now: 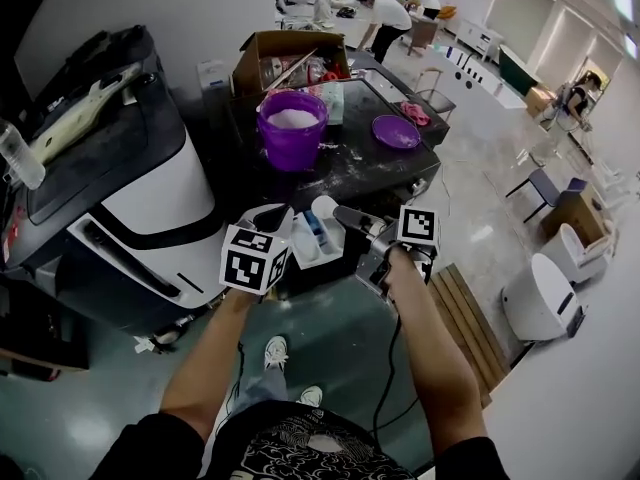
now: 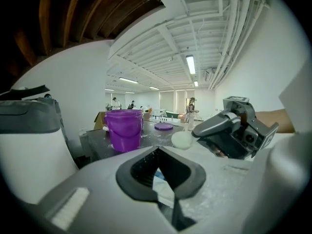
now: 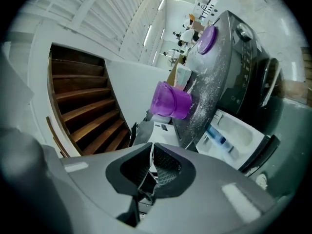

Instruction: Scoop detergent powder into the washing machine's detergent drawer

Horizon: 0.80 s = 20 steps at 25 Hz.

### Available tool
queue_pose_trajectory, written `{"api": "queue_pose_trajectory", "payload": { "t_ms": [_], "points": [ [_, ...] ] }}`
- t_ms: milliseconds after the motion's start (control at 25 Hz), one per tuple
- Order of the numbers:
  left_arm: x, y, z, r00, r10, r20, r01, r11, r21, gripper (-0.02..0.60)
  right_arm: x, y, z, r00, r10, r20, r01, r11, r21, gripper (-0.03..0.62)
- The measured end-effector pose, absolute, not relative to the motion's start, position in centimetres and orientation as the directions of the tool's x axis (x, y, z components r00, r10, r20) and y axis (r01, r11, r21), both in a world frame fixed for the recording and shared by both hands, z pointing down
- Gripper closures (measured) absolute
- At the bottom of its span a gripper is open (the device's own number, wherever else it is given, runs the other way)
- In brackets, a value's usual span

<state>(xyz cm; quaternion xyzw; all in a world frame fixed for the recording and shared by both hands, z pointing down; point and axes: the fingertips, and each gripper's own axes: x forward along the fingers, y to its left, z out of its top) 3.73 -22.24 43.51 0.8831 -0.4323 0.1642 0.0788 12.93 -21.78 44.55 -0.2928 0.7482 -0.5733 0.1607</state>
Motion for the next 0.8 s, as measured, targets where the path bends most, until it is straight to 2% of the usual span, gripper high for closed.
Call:
{"api": "queue_pose_trajectory", "payload": {
  "t_ms": [280, 800],
  "points": [
    [2.4, -21.3, 44.9, 0.548, -0.747, 0.376, -0.808, -0.589, 0.009, 0.580, 11.6, -21.0, 46.0, -0.793, -0.598, 0.114, -0.275, 0.185, -0.944, 0.556],
    [2.4, -20.6, 48.1, 0.543, -0.722, 0.429, -0.808, -0.589, 0.030, 0.581, 12.4, -20.6, 51.1, -0.772, -0.593, 0.228, -0.387, 0.154, -0.909, 0.556]
  ]
}}
